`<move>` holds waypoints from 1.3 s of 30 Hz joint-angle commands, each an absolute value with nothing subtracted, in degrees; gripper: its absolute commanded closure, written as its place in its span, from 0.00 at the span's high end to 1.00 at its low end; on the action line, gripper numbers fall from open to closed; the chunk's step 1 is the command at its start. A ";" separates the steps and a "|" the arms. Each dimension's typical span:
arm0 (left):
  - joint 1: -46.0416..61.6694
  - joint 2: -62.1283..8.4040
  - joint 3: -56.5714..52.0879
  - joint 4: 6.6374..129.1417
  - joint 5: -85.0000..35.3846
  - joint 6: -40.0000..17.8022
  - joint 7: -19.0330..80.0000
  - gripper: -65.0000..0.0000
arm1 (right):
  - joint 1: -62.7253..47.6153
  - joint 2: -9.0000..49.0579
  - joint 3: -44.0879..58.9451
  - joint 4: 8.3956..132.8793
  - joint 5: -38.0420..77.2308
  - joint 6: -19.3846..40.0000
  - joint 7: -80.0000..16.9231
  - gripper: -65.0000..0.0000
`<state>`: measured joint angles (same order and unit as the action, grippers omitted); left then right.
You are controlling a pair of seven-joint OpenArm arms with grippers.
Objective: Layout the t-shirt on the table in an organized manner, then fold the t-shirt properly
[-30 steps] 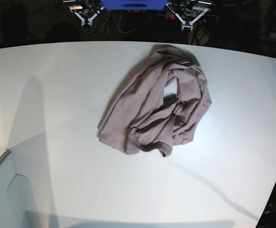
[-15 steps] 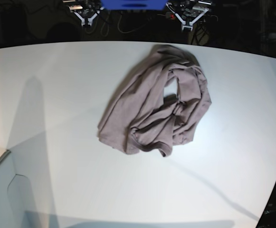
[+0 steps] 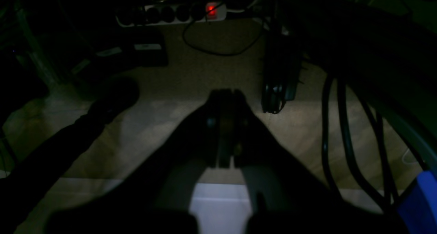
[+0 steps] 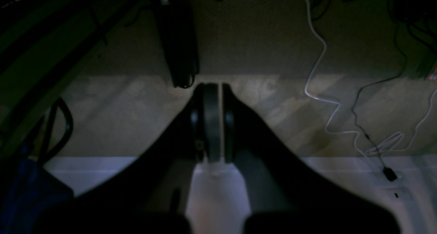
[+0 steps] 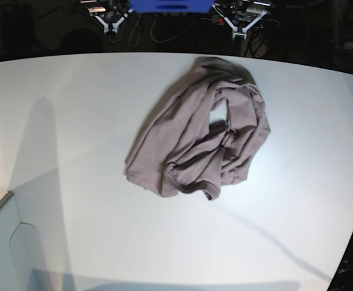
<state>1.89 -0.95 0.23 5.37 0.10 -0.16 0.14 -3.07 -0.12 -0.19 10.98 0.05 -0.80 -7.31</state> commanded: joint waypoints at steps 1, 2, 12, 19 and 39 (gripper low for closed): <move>1.98 -1.01 0.40 5.49 -0.04 0.31 0.13 0.00 | -3.30 -0.04 -0.31 11.12 0.13 0.31 -7.16 0.00; 1.98 -1.01 0.40 5.49 -0.04 0.31 0.13 0.00 | -3.30 -0.04 -0.31 11.12 0.13 0.31 -7.16 0.00; 1.98 -1.01 0.40 5.49 -0.04 0.31 0.13 0.00 | -3.30 -0.04 -0.31 11.12 0.13 0.31 -7.16 0.00; 1.98 -1.71 0.40 5.58 -0.04 0.31 0.13 0.00 | -3.30 -0.04 -0.31 11.12 0.13 0.31 -7.16 0.00; 1.98 -1.71 0.40 5.85 -0.04 0.31 0.13 0.00 | -4.35 -0.04 -0.31 11.65 0.13 0.31 -6.99 0.00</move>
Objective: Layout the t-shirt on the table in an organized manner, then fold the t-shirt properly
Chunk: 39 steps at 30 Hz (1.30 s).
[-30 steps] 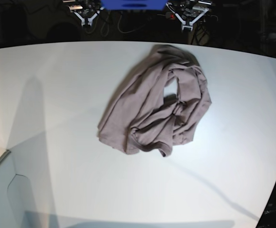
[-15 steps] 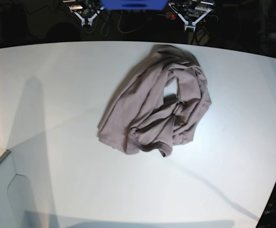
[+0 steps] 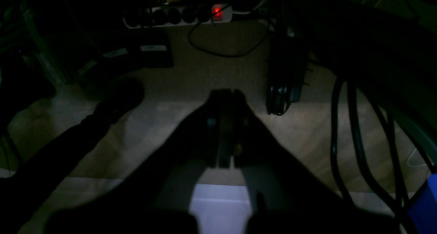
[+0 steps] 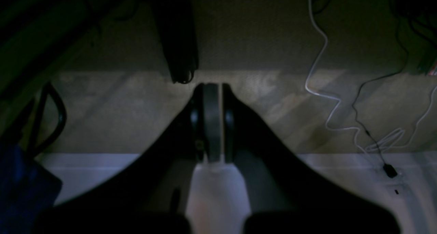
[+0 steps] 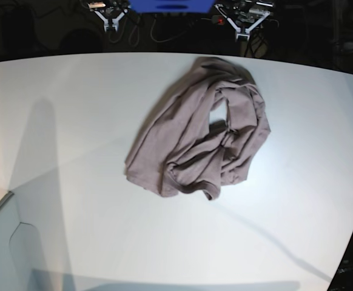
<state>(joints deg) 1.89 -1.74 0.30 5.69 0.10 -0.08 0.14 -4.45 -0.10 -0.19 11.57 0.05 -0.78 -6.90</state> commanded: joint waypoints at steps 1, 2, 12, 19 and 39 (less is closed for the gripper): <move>1.98 -1.71 0.40 5.85 -0.04 0.31 0.13 0.00 | -4.35 -0.04 -0.31 11.65 0.13 0.31 -6.99 0.00; 1.98 -1.80 0.40 5.85 -0.04 0.31 0.13 0.00 | -4.35 -0.04 -0.31 11.65 0.13 0.31 -6.99 0.00; 2.86 -2.59 0.40 6.02 -0.22 -0.13 -0.13 0.20 | -4.35 -0.04 -0.31 11.65 0.13 0.31 -6.99 0.00; 4.09 -2.95 0.31 9.45 -0.22 -0.13 0.04 0.23 | -4.18 -0.04 -0.31 11.65 0.13 0.31 -6.99 0.00; 27.21 -7.16 0.04 45.05 -0.48 -0.31 0.04 0.23 | -4.00 -0.04 -0.40 11.65 0.13 0.31 -6.99 0.00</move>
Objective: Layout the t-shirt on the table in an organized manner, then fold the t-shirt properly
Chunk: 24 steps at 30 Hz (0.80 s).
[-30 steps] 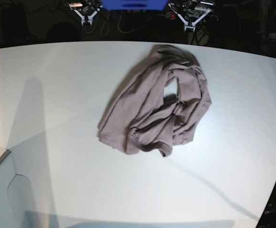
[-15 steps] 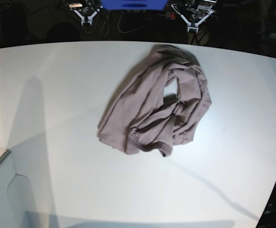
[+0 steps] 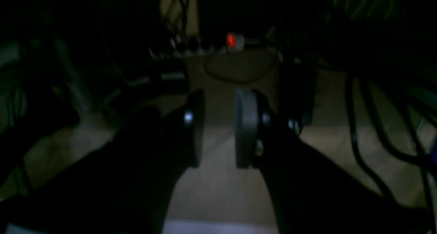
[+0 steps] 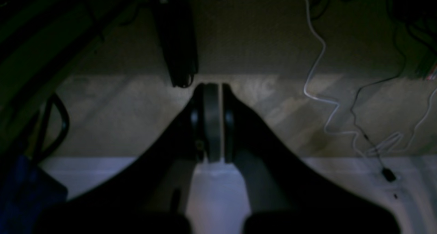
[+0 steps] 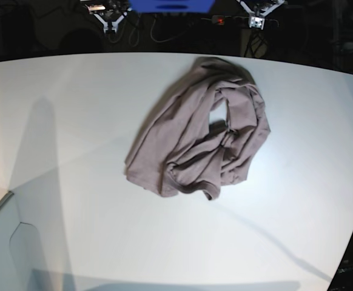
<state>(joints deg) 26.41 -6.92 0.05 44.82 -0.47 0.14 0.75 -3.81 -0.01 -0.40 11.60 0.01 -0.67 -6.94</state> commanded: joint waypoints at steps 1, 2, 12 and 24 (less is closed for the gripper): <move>28.70 -7.25 0.04 48.22 -0.48 -0.31 0.04 0.24 | -4.00 -0.04 -0.40 11.65 0.13 0.31 -6.99 0.00; 30.37 -7.25 0.04 51.47 -0.48 -0.31 0.04 0.24 | -4.00 -0.04 -0.40 11.65 0.13 0.31 -6.99 0.00; 40.31 -7.25 0.04 76.26 -0.48 -0.31 0.13 0.24 | -4.00 -0.04 -0.40 11.65 0.13 0.31 -6.99 0.00; 47.78 -7.25 0.04 95.96 -0.48 -0.31 0.13 0.24 | -4.09 0.84 -0.40 11.65 0.13 0.31 -6.99 0.00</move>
